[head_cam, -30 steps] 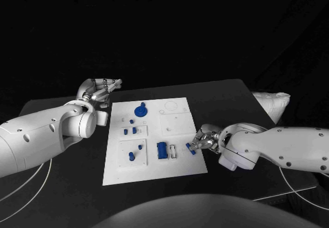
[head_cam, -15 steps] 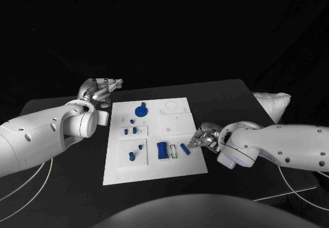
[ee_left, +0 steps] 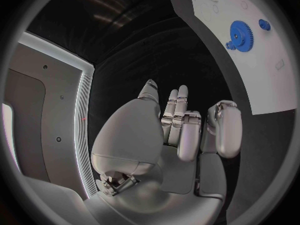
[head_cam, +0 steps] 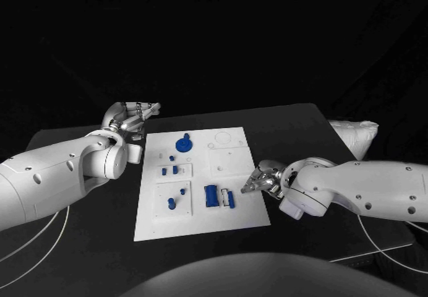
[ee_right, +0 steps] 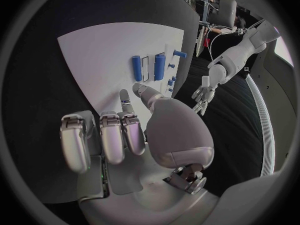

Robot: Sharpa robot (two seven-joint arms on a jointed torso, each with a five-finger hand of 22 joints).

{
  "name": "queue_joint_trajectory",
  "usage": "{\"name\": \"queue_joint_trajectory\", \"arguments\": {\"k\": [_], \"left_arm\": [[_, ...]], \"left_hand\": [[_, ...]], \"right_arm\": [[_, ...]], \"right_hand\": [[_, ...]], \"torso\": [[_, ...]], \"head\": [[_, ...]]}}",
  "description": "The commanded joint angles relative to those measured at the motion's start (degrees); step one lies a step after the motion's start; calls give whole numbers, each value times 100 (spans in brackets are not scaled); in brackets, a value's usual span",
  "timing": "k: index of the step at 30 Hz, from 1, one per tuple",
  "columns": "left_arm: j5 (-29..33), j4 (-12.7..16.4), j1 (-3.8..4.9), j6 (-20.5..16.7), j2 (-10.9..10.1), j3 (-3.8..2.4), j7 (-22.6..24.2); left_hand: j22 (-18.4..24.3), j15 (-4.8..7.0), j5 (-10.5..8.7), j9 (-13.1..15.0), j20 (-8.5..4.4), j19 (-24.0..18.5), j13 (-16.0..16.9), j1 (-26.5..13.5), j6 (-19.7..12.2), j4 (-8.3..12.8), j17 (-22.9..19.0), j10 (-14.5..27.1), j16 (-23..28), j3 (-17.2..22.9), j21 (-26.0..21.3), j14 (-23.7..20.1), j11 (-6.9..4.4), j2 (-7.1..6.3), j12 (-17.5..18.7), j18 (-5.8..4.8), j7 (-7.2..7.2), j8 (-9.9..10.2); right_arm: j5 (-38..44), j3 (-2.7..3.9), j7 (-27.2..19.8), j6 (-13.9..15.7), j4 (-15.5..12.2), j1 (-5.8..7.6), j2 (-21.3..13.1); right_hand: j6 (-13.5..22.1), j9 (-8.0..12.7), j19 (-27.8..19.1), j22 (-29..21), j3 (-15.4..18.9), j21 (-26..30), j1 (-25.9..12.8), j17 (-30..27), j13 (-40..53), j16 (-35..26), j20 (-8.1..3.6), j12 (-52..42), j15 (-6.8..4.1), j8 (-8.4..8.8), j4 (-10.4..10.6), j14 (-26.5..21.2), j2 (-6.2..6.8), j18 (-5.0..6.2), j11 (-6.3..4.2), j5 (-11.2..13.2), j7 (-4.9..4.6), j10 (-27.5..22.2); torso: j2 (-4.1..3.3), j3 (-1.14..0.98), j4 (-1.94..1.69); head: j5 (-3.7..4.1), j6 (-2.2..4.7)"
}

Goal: Assemble the parts on the task board

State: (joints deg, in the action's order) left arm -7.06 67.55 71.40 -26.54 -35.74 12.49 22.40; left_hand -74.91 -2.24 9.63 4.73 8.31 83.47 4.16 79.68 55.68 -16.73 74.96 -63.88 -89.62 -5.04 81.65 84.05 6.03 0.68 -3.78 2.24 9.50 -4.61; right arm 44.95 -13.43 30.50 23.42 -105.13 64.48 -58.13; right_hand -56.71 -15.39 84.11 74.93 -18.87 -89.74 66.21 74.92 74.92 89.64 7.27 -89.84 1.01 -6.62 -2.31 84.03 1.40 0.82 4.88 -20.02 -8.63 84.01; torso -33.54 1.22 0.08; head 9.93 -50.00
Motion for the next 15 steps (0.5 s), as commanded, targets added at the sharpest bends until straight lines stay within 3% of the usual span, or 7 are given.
{"name": "queue_joint_trajectory", "arguments": {"k": [1, 6, 11, 15], "left_arm": [[-28, 11, 4, 92, 3, -4, 25], [-31, 7, 4, 95, 7, -4, 24], [-32, 5, 4, 108, 14, -4, 25], [-35, 6, 4, 110, 12, -4, 25]], "left_hand": [[-1238, -23, 35, 6, 20, 6, 8, -12, -31, 1, 1441, 36, -3, -20, -26, 562, 13, 52, -14, -18, -19, -9], [-1238, -23, 35, 6, 20, 6, 8, -12, -31, 1, 1441, 36, -3, -20, -26, 562, 13, 52, -14, -18, -19, -9], [-1238, -23, 35, 6, 20, 6, 8, -12, -31, 1, 1441, 36, -3, -20, -26, 562, 13, 52, -14, -18, -19, -9], [-1238, -23, 35, 6, 20, 6, 8, -12, -31, 1, 1441, 36, -3, -20, -26, 562, 13, 52, -14, -18, -19, -9]], "right_arm": [[294, -1, 112, -112, -60, -1, 16], [491, -2, 230, -247, -152, -4, 73], [596, -4, 360, -323, -142, -36, 180], [713, -4, 486, -355, -88, -78, 278]], "right_hand": [[-80, 16, 589, 1507, 126, -26, -112, 1508, 1508, 36, -21, -16, -18, 25, 57, 597, 124, -82, -34, 187, 7, 599], [-94, -52, 589, 1507, 414, -26, -360, 1508, 1508, 36, -12, -16, -13, -46, 214, 597, 256, -82, -48, 657, 22, 599], [-37, -247, 589, 1507, 547, -26, -264, 1508, 1508, 36, -33, -16, -39, -214, 247, 597, 132, -82, -77, 1097, 51, 599], [44, -480, 589, 1507, 654, -26, -167, 1508, 1508, 36, -50, -16, -57, -421, 247, 597, 35, -82, -96, 1297, 72, 599]], "torso": [[-4, -4, 5], [-1, 4, 5], [-1, -1, 8], [-4, -2, 6]], "head": [[-32, 0], [-35, 0], [-41, 0], [-40, 0]]}}
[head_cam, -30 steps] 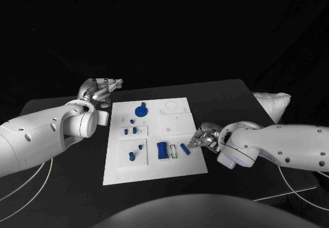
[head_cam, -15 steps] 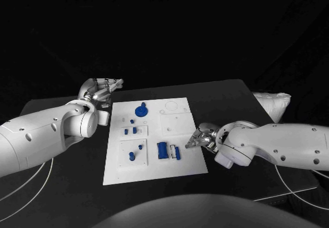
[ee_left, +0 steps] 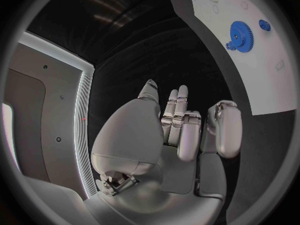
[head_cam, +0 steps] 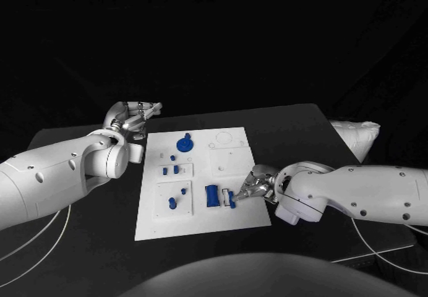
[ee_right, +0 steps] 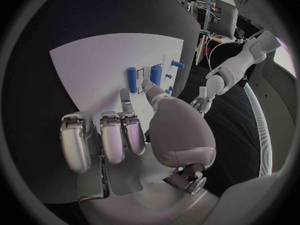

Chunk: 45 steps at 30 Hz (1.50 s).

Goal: Assemble the parts on the task board

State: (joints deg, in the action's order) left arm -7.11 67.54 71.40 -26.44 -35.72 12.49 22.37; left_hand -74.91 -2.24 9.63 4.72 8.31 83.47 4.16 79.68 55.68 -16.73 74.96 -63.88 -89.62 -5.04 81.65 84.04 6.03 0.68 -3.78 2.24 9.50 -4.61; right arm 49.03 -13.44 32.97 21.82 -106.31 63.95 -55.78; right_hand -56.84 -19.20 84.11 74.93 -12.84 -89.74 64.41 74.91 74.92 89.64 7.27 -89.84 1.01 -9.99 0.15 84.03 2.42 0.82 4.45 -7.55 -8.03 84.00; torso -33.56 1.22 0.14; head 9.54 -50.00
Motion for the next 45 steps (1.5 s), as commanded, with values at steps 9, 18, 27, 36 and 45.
{"name": "queue_joint_trajectory", "arguments": {"k": [9, 18, 27, 36, 45], "left_arm": [[-38, 3, 4, 106, 9, -4, 27], [-45, 6, 3, 105, 10, -4, 27], [-46, 7, 3, 98, 5, -4, 25], [-46, 3, 3, 103, 12, -4, 24], [-46, 3, 3, 109, 11, -4, 22]], "left_hand": [[-1239, -22, 36, 8, 20, 8, 9, -5, -33, 2, 1442, 34, -4, -33, -23, 563, 12, 64, -15, -18, -20, -11], [-1239, -22, 36, 8, 20, 8, 9, -5, -33, 2, 1442, 34, -4, -33, -23, 563, 12, 64, -15, -18, -20, -11], [-1239, -22, 36, 8, 20, 8, 9, -5, -33, 2, 1442, 34, -4, -33, -23, 563, 12, 64, -15, -18, -20, -11], [-1239, -22, 36, 8, 20, 8, 9, -5, -33, 2, 1442, 34, -4, -33, -23, 563, 12, 64, -15, -18, -20, -11], [-1239, -22, 36, 8, 20, 8, 9, -5, -33, 2, 1442, 34, -4, -33, -23, 563, 12, 64, -15, -18, -20, -11]], "right_arm": [[542, -3, 432, -280, 212, -61, 265], [563, -3, 474, -373, 339, -65, 385], [557, -3, 501, -445, 366, -66, 410], [612, -2, 623, -595, 380, -66, 439], [620, -2, 657, -617, 353, -66, 452]], "right_hand": [[776, -1508, 589, 1507, 436, -26, 165, 1509, 1508, 36, -128, -16, -115, -1274, 71, 597, -401, -82, -142, 103, 105, 600], [951, -1789, 589, 1507, 505, -26, 2, 1509, 1508, 36, -124, -16, -130, -1473, 259, 597, -555, -82, -135, -28, 105, 600], [1008, -1857, 589, 1507, 494, -26, 6, 1509, 1508, 36, -126, -16, -133, -1508, 276, 597, -597, -82, -140, -132, 111, 600], [1055, -1972, 589, 1507, 414, -26, 175, 1509, 1508, 36, -137, -16, -148, -1586, 162, 597, -616, -82, -158, -245, 131, 600], [1147, -2037, 589, 1507, 297, -26, 303, 1509, 1508, 36, -152, -16, -157, -1584, 87, 597, -685, -82, -164, -488, 128, 600]], "torso": [[-1, -2, 0], [-4, 0, -6], [0, 1, -3], [1, 0, 0], [1, -3, -6]], "head": [[7, 0], [12, 0], [21, 0], [26, 0], [19, 0]]}}
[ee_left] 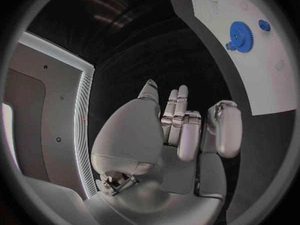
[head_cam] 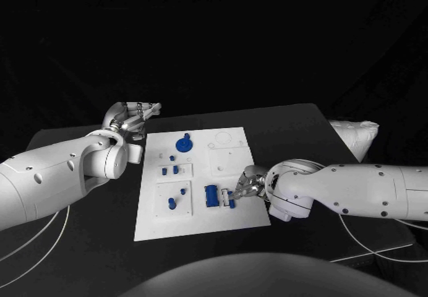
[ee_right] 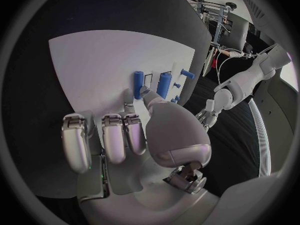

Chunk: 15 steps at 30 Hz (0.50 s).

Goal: Assemble the parts on the task board

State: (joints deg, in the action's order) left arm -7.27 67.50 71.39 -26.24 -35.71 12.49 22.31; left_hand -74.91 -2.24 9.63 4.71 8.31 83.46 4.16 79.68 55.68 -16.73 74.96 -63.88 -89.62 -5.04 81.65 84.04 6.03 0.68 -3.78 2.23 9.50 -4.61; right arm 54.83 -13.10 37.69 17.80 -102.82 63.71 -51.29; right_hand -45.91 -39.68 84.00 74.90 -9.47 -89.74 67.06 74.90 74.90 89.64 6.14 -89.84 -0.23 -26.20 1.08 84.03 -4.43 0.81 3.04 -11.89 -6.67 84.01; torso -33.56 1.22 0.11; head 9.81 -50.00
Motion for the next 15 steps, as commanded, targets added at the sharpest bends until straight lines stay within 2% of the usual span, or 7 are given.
{"name": "queue_joint_trajectory", "arguments": {"k": [1, 7, 9, 10, 11, 13, 15], "left_arm": [[-30, 6, 4, 89, 9, -4, 26], [-30, 7, 4, 91, -1, -4, 23], [-30, 7, 4, 94, -3, -4, 22], [-30, 7, 4, 94, -3, -4, 22], [-30, 7, 4, 94, -3, -4, 21], [-30, 6, 4, 94, -3, -4, 20], [-30, 8, 4, 96, -4, -4, 20]], "left_hand": [[-1239, -22, 36, 9, 20, 8, 9, -5, -33, 3, 1442, 34, -4, -33, -23, 563, 12, 64, -15, -18, -20, -11], [-1239, -22, 36, 9, 20, 8, 9, -5, -33, 3, 1442, 34, -4, -33, -23, 563, 12, 64, -15, -18, -20, -11], [-1239, -22, 36, 9, 20, 8, 9, -5, -33, 3, 1442, 34, -4, -33, -23, 563, 12, 64, -15, -18, -20, -11], [-1239, -22, 36, 9, 20, 8, 9, -5, -33, 3, 1442, 34, -4, -33, -23, 563, 12, 64, -15, -18, -20, -11], [-1239, -22, 37, 10, 20, 7, 10, 2, -34, 3, 1439, 33, -2, -41, -25, 561, 12, 74, -16, -18, -20, -12], [-1239, -22, 37, 10, 20, 7, 10, 5, -34, 3, 1438, 32, -2, -45, -26, 561, 11, 79, -16, -17, -21, -13], [-1239, -22, 37, 10, 20, 7, 10, 5, -34, 3, 1438, 32, -2, -45, -26, 561, 11, 79, -16, -17, -21, -13]], "right_arm": [[30, -37, 183, -210, -3, -41, 4], [-2, -37, 170, -170, -32, -43, -12], [-46, -37, 153, -156, -34, -44, -16], [-77, -37, 139, -140, -37, -45, -18], [-107, -37, 126, -126, -39, -45, -19], [-193, -37, 86, -72, -52, -46, -22], [-251, -37, 55, -22, -65, -47, -27]], "right_hand": [[69, 19, 600, 1510, -49, -26, 33, 1510, 1510, 36, -36, -16, -31, 56, 1, 597, -5, -81, -17, -85, -13, 599], [106, 53, 600, 1510, -86, -26, 27, 1510, 1510, 36, -28, -16, -18, 121, 13, 597, -23, -81, 0, -181, -34, 599], [151, 99, 600, 1510, -92, -26, -12, 1510, 1510, 36, -18, -16, -3, 193, 44, 597, -19, -81, 22, -226, -62, 599], [213, 162, 600, 1510, -97, -26, -59, 1510, 1510, 36, -7, -16, 15, 286, 87, 597, -28, -81, 47, -247, -95, 599], [259, 295, 600, 1510, -118, -26, -116, 1510, 1510, 36, 26, -16, 56, 448, 146, 597, -38, -81, 91, -268, -150, 599], [149, 666, 600, 1510, -193, -26, -181, 1510, 1510, 36, 104, -16, 140, 813, 226, 597, -4, -81, 171, -277, -230, 599], [92, 805, 600, 1510, -222, -26, -206, 1510, 1510, 36, 126, -16, 158, 944, 263, 597, -1, -81, 192, -276, -242, 599]], "torso": [[-1, -1, -2], [-2, -1, 3], [1, -3, 4], [2, 0, 5], [0, 1, 4], [-2, 1, 2], [-4, 0, 1]], "head": [[-8, 0], [-4, 0], [-8, 0], [-5, 0], [2, 0], [-7, 0], [-3, 0]]}}
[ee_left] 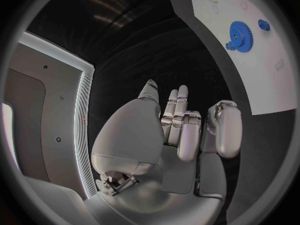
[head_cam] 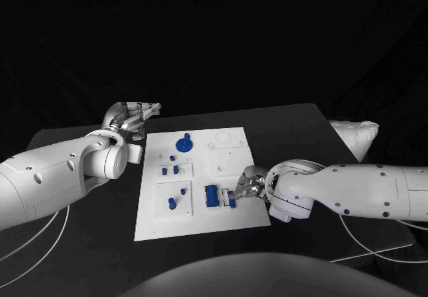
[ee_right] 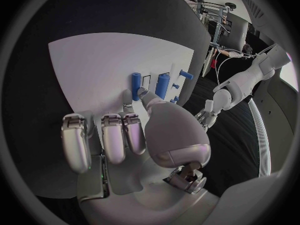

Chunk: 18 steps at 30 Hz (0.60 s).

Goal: Assemble the parts on the task board

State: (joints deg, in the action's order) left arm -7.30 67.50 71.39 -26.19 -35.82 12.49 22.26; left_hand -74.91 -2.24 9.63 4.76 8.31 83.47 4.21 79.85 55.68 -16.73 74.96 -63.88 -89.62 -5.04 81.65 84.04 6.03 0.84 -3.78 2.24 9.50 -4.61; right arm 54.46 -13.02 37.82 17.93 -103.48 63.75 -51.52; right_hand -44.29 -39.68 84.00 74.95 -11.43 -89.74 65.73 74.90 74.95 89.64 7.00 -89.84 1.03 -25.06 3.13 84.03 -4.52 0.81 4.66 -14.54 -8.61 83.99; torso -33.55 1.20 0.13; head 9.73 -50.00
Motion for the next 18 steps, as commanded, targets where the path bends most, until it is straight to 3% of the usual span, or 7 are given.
{"name": "queue_joint_trajectory", "arguments": {"k": [1, 4, 9, 18], "left_arm": [[-27, 9, 4, 92, 5, -4, 23], [-27, 13, 4, 94, 0, -4, 20], [-27, 20, 4, 92, -9, -4, 15], [-27, 11, 4, 97, -1, -4, 11]], "left_hand": [[-1239, -22, 37, 5, 20, 6, 5, -12, -34, 3, 1438, 32, -2, -45, -25, 561, 12, 62, -16, -17, -21, -13], [-1239, -22, 37, 5, 20, 6, 5, -12, -34, 3, 1438, 32, -2, -45, -25, 561, 12, 62, -16, -17, -21, -13], [-1239, -22, 37, 5, 20, 6, 5, -12, -34, 3, 1438, 32, -2, -45, -25, 561, 12, 62, -16, -17, -21, -13], [-1239, -22, 37, 5, 20, 6, 5, -12, -34, 3, 1438, 32, -2, -45, -25, 561, 12, 62, -16, -17, -21, -13]], "right_arm": [[-264, -44, 15, 14, -13, -51, -12], [-409, -44, -64, 166, -71, -51, -54], [-725, -43, -198, 366, -184, -49, -163], [-1285, -42, -269, 437, -385, -20, -369]], "right_hand": [[-134, 927, 600, 1505, -50, -26, -99, 1510, 1505, 36, 55, -16, 45, 939, 93, 597, 13, -81, 43, -15, -58, 601], [-275, 1211, 600, 1505, -107, -26, -161, 1510, 1505, 36, 85, -16, 65, 1197, 176, 597, 26, -81, 67, -76, -88, 601], [-243, 1460, 600, 1505, -90, -26, -263, 1510, 1505, 36, 116, -16, 104, 1450, 256, 597, 95, -81, 118, -94, -148, 601], [-209, 1686, 600, 1505, -32, -26, -365, 1510, 1505, 36, 163, -16, 156, 1650, 316, 597, 151, -81, 174, -48, -205, 601]], "torso": [[-4, 0, -1], [-6, 0, -2], [-4, 4, -2], [4, 3, 3]], "head": [[3, 0], [-5, 0], [-11, 0], [-15, 0]]}}
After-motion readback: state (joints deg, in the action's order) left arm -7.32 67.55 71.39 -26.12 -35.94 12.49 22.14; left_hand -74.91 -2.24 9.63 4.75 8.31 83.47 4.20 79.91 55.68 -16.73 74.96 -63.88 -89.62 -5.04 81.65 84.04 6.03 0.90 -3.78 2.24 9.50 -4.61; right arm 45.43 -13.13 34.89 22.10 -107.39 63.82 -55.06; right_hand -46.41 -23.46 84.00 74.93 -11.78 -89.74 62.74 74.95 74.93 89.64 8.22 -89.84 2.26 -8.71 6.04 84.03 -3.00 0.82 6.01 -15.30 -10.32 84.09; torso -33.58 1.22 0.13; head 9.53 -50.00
